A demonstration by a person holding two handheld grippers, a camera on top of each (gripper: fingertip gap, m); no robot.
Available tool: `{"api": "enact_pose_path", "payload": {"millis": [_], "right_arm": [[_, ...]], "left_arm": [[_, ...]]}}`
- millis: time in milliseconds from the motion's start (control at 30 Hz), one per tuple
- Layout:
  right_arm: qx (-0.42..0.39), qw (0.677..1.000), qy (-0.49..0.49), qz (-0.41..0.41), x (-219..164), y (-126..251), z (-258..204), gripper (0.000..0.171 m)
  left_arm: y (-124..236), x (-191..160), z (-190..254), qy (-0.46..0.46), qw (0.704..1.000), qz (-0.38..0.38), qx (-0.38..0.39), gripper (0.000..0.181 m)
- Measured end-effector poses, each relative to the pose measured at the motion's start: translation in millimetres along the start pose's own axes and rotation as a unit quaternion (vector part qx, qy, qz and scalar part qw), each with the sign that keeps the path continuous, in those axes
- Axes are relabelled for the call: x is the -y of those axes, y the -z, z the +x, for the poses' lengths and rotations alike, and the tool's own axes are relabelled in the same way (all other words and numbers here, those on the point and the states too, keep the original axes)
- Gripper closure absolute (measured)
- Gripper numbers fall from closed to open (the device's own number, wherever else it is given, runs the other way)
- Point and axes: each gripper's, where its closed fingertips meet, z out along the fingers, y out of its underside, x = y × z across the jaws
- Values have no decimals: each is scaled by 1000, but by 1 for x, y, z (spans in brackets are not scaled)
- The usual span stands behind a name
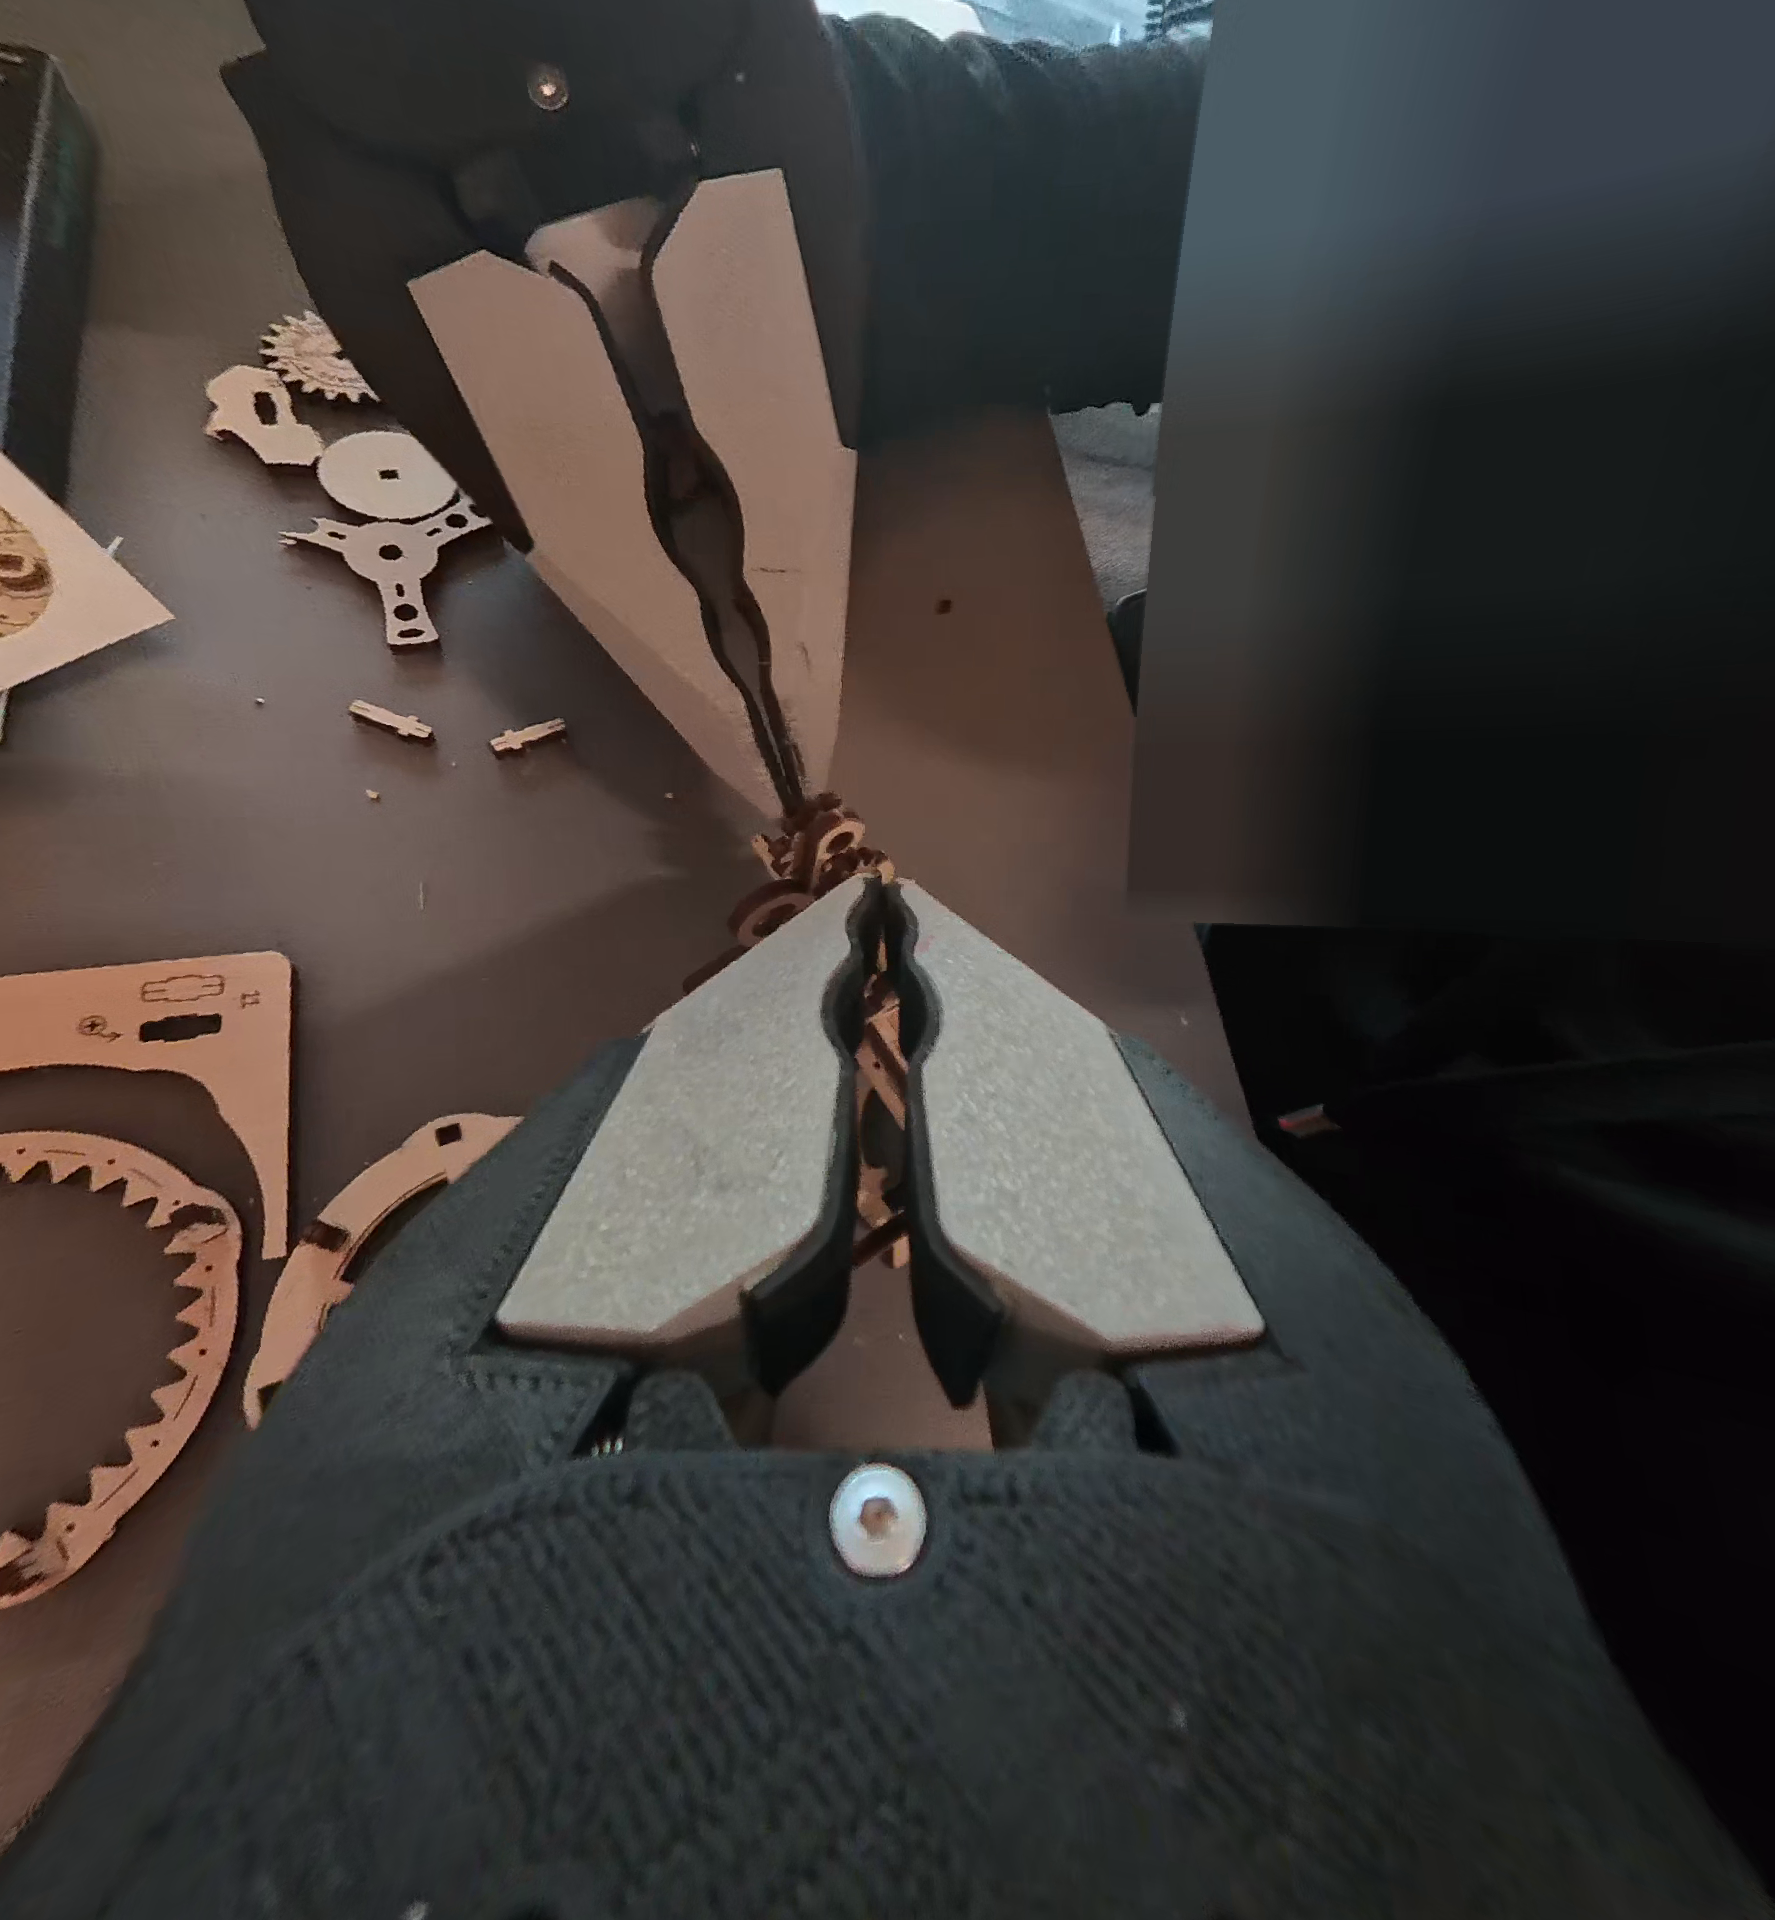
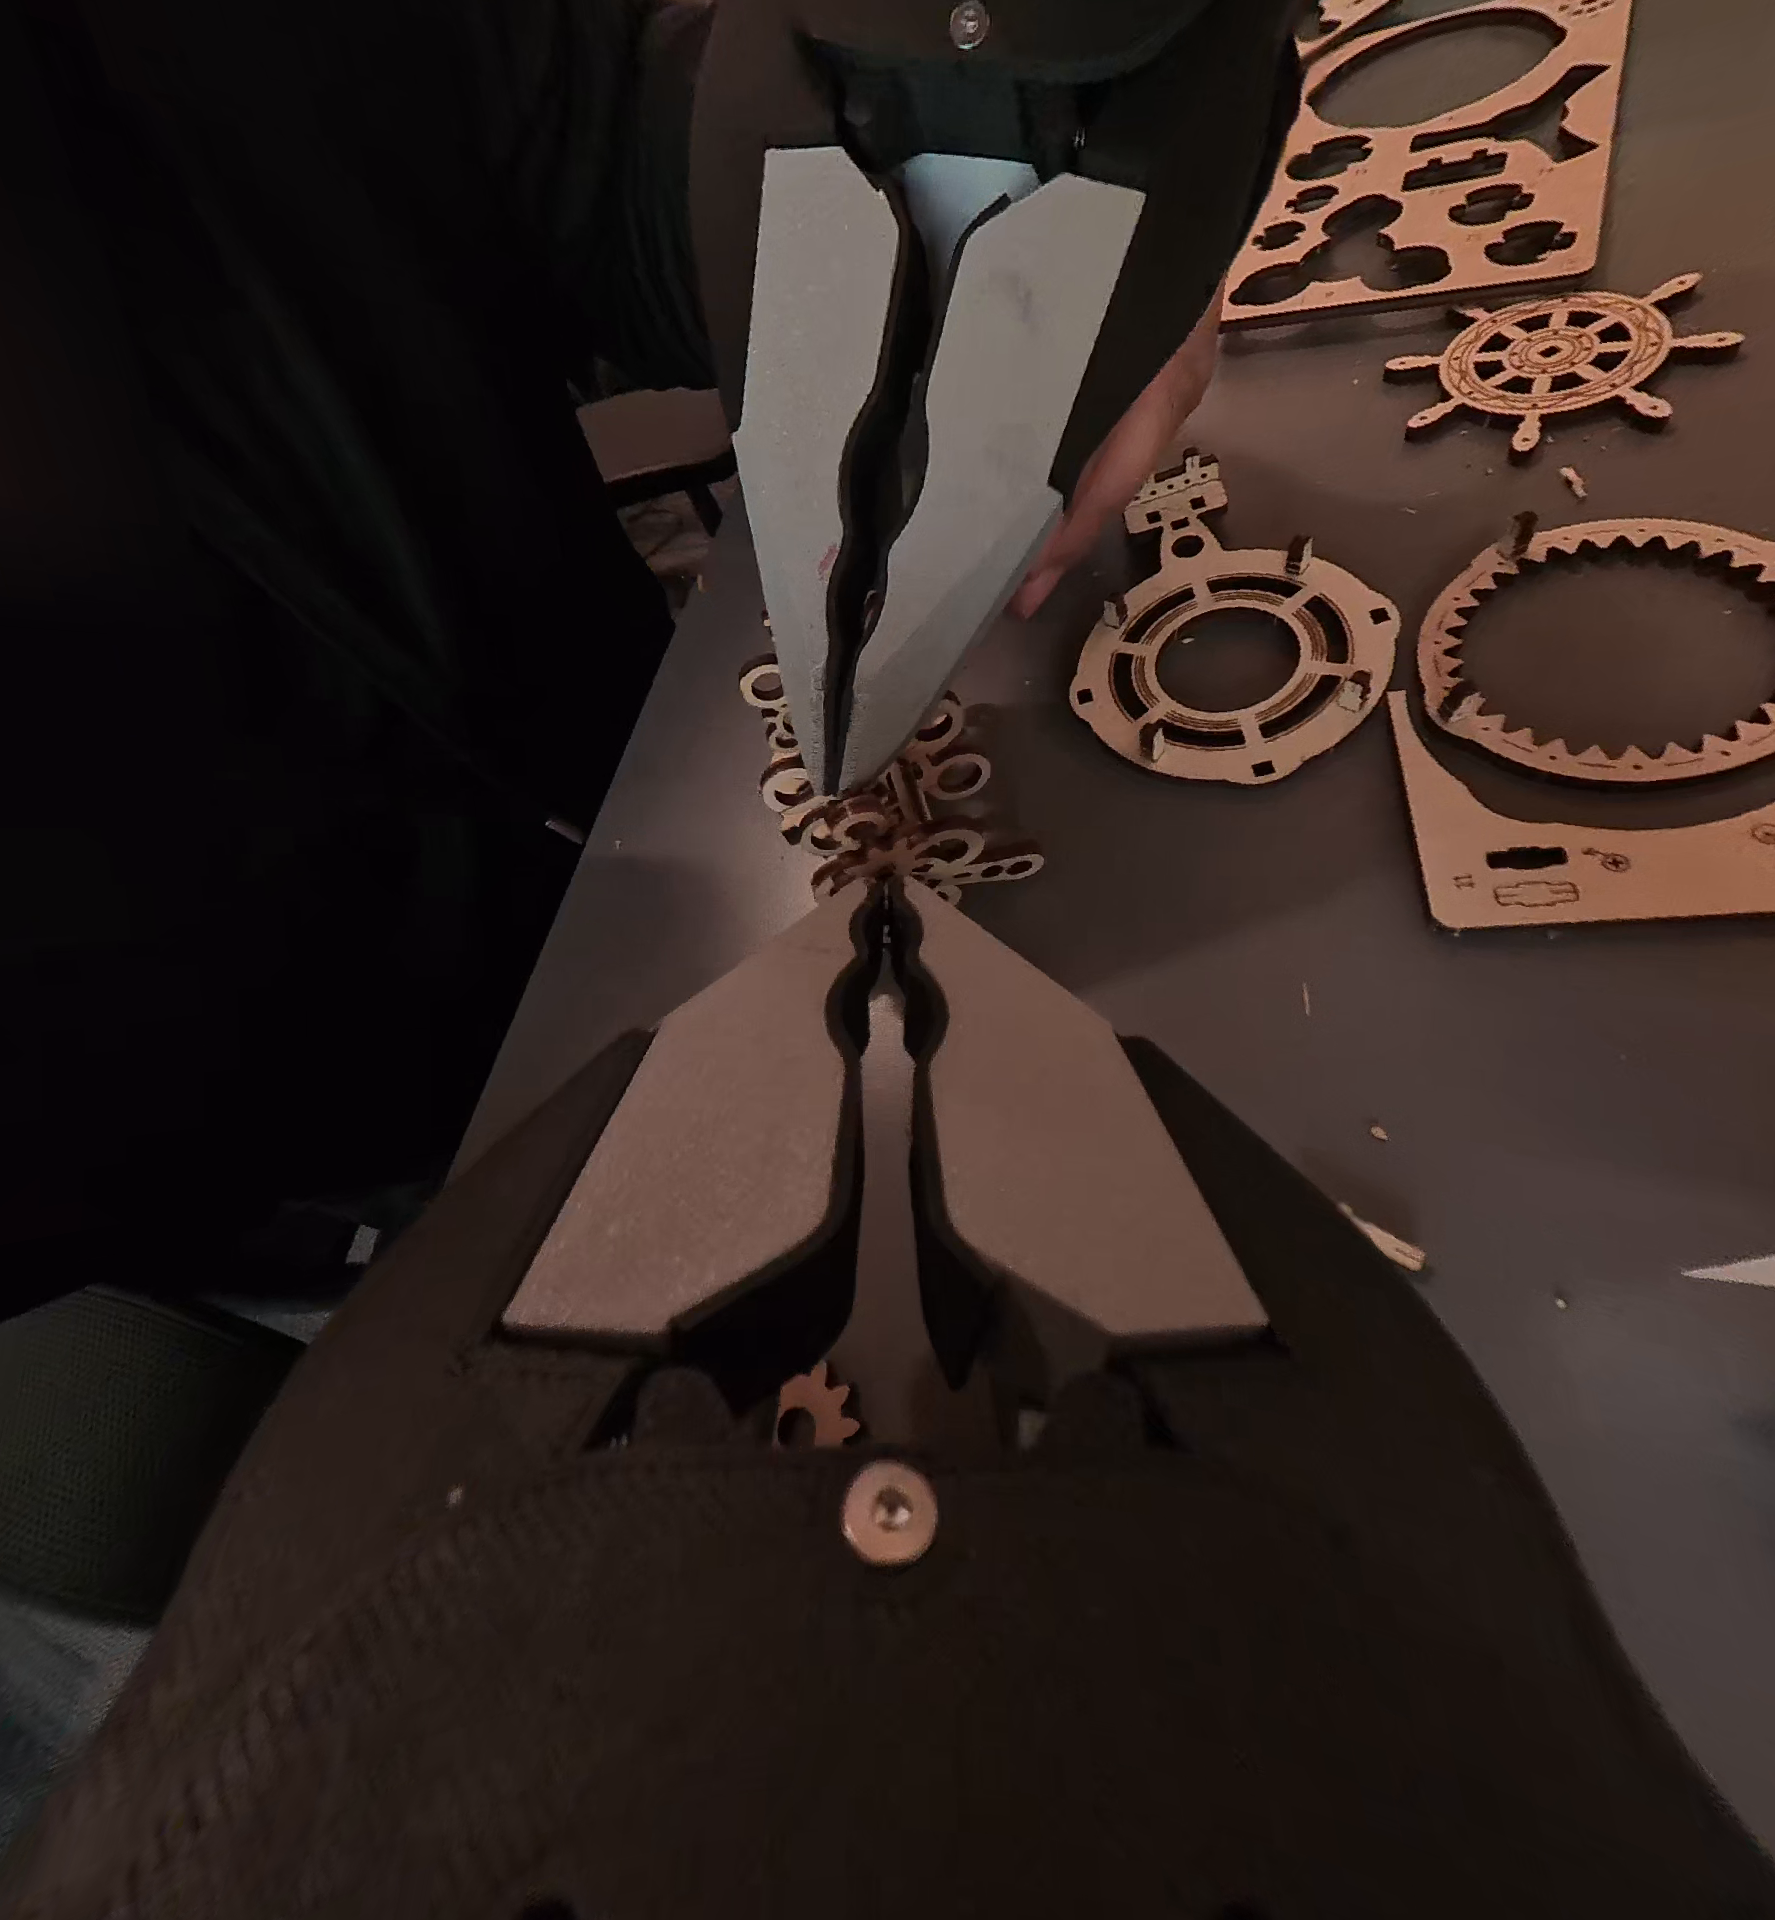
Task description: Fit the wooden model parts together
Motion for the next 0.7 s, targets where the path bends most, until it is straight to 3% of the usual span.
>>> {"api": "enact_pose_path", "payload": {"millis": [167, 700], "right_arm": [[6, 1000, -1, 12, 4, 2, 2, 163], [5, 1000, 17, -2, 0, 0, -3, 168]], "left_arm": [[2, 1, 2, 7, 1000, 8, -7, 181], [0, 0, 0, 2, 1000, -3, 4, 181]]}}
